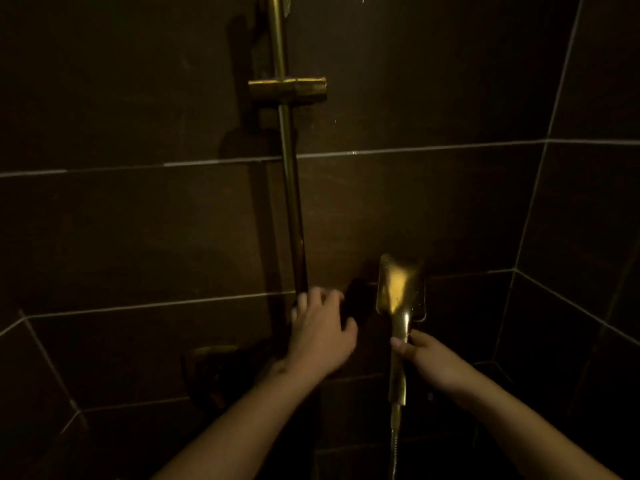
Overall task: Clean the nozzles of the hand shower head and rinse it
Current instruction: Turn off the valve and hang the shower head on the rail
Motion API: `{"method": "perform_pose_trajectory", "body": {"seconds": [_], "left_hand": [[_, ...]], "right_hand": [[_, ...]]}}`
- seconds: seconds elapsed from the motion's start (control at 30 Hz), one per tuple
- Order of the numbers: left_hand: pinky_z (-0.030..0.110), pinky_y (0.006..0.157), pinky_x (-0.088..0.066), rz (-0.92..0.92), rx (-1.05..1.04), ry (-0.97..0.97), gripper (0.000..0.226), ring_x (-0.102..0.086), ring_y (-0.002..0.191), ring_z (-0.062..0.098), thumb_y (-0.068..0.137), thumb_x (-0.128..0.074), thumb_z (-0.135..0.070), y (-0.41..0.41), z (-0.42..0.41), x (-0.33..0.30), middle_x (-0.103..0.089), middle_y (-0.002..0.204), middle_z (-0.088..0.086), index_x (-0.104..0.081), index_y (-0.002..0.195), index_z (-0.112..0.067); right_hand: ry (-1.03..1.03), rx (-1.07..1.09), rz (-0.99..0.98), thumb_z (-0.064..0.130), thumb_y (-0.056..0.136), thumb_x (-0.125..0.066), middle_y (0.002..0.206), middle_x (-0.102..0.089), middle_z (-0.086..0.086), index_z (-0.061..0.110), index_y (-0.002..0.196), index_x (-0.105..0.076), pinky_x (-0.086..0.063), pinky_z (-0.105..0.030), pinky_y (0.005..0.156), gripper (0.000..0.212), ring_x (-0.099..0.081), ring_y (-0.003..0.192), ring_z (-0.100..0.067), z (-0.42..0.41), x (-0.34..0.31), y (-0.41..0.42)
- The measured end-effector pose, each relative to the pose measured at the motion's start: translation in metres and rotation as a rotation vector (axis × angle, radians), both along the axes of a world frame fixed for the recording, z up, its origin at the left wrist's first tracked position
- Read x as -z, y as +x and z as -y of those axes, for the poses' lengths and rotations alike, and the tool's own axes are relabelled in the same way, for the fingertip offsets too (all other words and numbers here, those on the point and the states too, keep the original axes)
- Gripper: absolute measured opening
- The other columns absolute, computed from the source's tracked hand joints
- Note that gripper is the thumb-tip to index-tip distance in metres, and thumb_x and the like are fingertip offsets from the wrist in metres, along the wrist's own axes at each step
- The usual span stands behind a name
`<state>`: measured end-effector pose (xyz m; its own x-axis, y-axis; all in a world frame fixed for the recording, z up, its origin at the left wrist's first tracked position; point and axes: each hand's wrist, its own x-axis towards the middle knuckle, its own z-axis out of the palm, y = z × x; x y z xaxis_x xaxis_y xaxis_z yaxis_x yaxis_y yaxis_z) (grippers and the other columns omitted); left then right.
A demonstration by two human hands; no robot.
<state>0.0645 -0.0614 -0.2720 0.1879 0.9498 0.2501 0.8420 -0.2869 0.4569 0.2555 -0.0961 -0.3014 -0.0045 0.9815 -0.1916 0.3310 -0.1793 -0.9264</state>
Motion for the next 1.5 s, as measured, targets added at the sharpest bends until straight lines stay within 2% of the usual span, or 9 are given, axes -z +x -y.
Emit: {"method": "perform_pose_trajectory", "body": {"seconds": [0.1, 0.2, 0.3, 0.43, 0.57, 0.73, 0.9, 1.17, 1.5], "left_hand": [[0.045, 0.12, -0.024, -0.085, -0.022, 0.321, 0.056, -0.02, 0.149, 0.025, 0.097, -0.055, -0.037, -0.024, -0.013, -0.078, -0.03, 0.16, 0.006, -0.04, 0.15, -0.024], [0.046, 0.124, -0.019, -0.132, -0.083, 0.614, 0.063, -0.012, 0.155, 0.026, 0.096, -0.056, -0.03, -0.041, -0.016, -0.152, -0.022, 0.166, 0.009, -0.035, 0.155, -0.02], [0.041, 0.125, -0.01, -0.217, -0.088, 0.785, 0.069, -0.007, 0.157, 0.023, 0.096, -0.053, -0.025, -0.053, -0.023, -0.203, -0.018, 0.169, 0.008, -0.027, 0.159, -0.015], [0.04, 0.128, -0.006, -0.332, -0.081, 0.751, 0.07, 0.0, 0.158, 0.02, 0.1, -0.044, -0.023, -0.065, -0.045, -0.232, -0.008, 0.172, 0.001, -0.011, 0.162, -0.019], [0.046, 0.127, -0.003, -0.379, -0.053, 0.671, 0.078, 0.007, 0.157, 0.022, 0.099, -0.048, -0.024, -0.062, -0.058, -0.235, 0.001, 0.172, -0.001, -0.003, 0.162, -0.03], [0.044, 0.128, -0.004, -0.367, -0.09, 0.621, 0.084, 0.011, 0.157, 0.02, 0.097, -0.052, -0.033, -0.047, -0.071, -0.229, 0.009, 0.172, 0.0, 0.001, 0.162, -0.02], [0.045, 0.128, -0.004, -0.387, -0.106, 0.612, 0.086, 0.012, 0.157, 0.021, 0.097, -0.05, -0.039, -0.042, -0.07, -0.229, 0.014, 0.171, 0.002, 0.002, 0.162, -0.017], [0.043, 0.128, -0.003, -0.396, -0.101, 0.633, 0.085, 0.012, 0.156, 0.019, 0.097, -0.049, -0.042, -0.044, -0.068, -0.229, 0.013, 0.171, 0.001, 0.001, 0.162, -0.018], [0.043, 0.128, -0.004, -0.331, -0.105, 0.656, 0.086, 0.015, 0.156, 0.017, 0.098, -0.048, -0.043, -0.044, -0.071, -0.223, 0.016, 0.17, -0.002, 0.004, 0.162, -0.02]], "right_hand": [[0.08, 0.006, 0.029, 0.041, 0.095, -0.053, 0.122, -0.064, -0.001, 0.02, 0.125, -0.058, -0.041, -0.048, 0.106, 0.037, -0.058, 0.116, -0.021, -0.021, -0.054, 0.016], [0.187, -0.012, 0.022, 0.047, 0.09, -0.057, 0.119, -0.067, -0.001, 0.021, 0.122, -0.061, -0.039, -0.05, 0.107, 0.041, -0.06, 0.114, -0.022, -0.042, -0.116, 0.02], [0.29, -0.056, 0.009, 0.035, 0.096, -0.055, 0.105, -0.071, -0.003, 0.015, 0.111, -0.064, -0.042, -0.043, 0.101, 0.027, -0.064, 0.102, -0.021, -0.052, -0.186, 0.011], [0.387, -0.136, -0.038, 0.026, 0.099, -0.05, 0.103, -0.069, -0.012, 0.01, 0.103, -0.062, -0.048, -0.051, 0.098, 0.02, -0.064, 0.104, -0.031, -0.067, -0.272, -0.001], [0.434, -0.149, -0.064, 0.022, 0.101, -0.046, 0.101, -0.068, -0.01, 0.011, 0.105, -0.058, -0.05, -0.049, 0.092, 0.017, -0.065, 0.101, -0.028, -0.077, -0.343, -0.012], [0.474, -0.124, -0.053, 0.021, 0.101, -0.046, 0.103, -0.068, -0.009, 0.012, 0.107, -0.057, -0.052, -0.045, 0.088, 0.016, -0.066, 0.098, -0.023, -0.095, -0.392, -0.024], [0.528, -0.149, -0.065, 0.019, 0.102, -0.046, 0.1, -0.068, -0.008, 0.012, 0.112, -0.057, -0.053, -0.045, 0.087, 0.017, -0.066, 0.097, -0.023, -0.112, -0.415, -0.031], [0.593, -0.176, -0.109, 0.021, 0.103, -0.043, 0.117, -0.066, -0.015, 0.008, 0.126, -0.05, -0.049, -0.051, 0.096, 0.028, -0.065, 0.108, -0.029, -0.129, -0.434, -0.051], [0.603, -0.251, -0.126, 0.021, 0.101, -0.046, 0.11, -0.068, -0.012, 0.012, 0.113, -0.058, -0.055, -0.045, 0.084, 0.018, -0.068, 0.1, -0.025, -0.149, -0.43, -0.072]]}}
